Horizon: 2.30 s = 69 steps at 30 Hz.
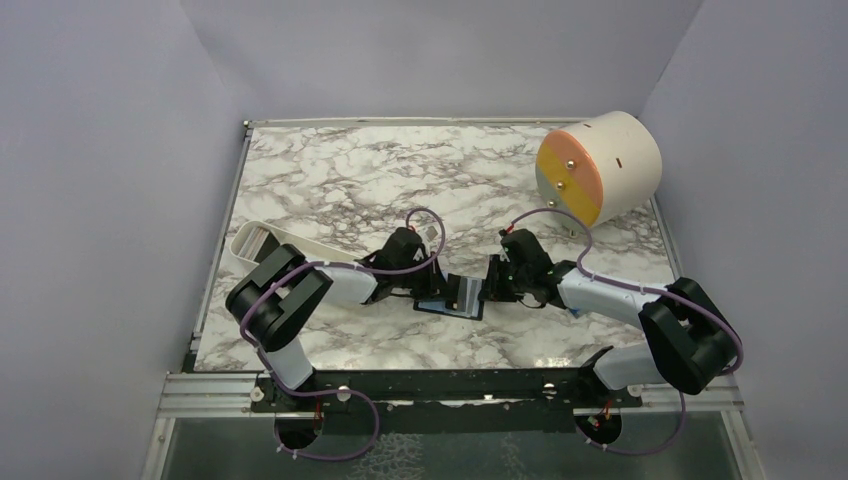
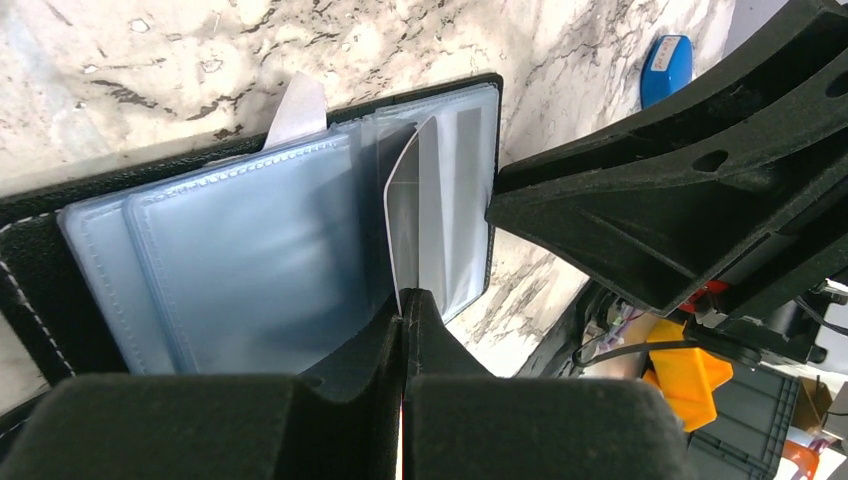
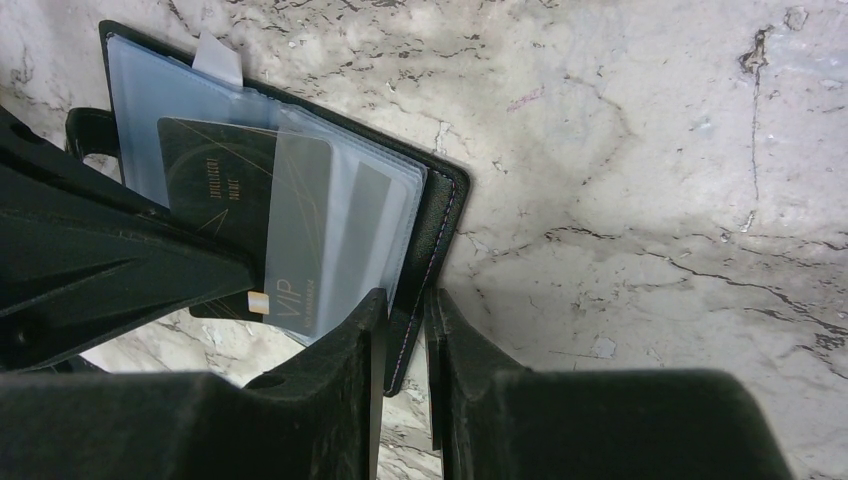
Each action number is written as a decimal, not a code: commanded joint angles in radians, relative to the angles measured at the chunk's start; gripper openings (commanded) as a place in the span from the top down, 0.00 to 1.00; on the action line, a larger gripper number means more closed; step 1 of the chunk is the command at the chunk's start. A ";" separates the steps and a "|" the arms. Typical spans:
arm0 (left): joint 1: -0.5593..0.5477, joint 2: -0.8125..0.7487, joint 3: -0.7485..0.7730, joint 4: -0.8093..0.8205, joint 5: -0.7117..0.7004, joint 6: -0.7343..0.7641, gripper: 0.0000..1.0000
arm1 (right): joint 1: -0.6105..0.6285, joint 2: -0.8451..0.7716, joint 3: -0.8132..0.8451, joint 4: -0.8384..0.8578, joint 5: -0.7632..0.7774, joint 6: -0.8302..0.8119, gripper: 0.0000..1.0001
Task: Put the credit cards into the card holder
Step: Insert the credit card into the card holder.
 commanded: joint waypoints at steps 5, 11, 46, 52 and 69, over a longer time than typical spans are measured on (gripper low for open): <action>0.000 0.039 -0.004 -0.135 0.038 0.079 1.00 | 0.005 -0.001 0.022 0.005 0.052 -0.017 0.80; 0.003 0.053 0.019 -0.154 0.053 0.099 1.00 | 0.004 0.001 0.029 0.013 0.049 -0.023 0.80; -0.033 -0.176 0.123 -0.298 -0.321 0.191 0.53 | 0.005 -0.047 0.023 0.025 0.025 -0.015 0.80; -0.034 -0.175 0.117 -0.299 -0.331 0.200 0.52 | 0.004 -0.046 0.025 0.027 0.019 -0.008 0.80; -0.039 -0.087 0.080 -0.181 -0.234 0.174 0.57 | 0.004 0.015 0.003 0.093 0.008 0.012 0.81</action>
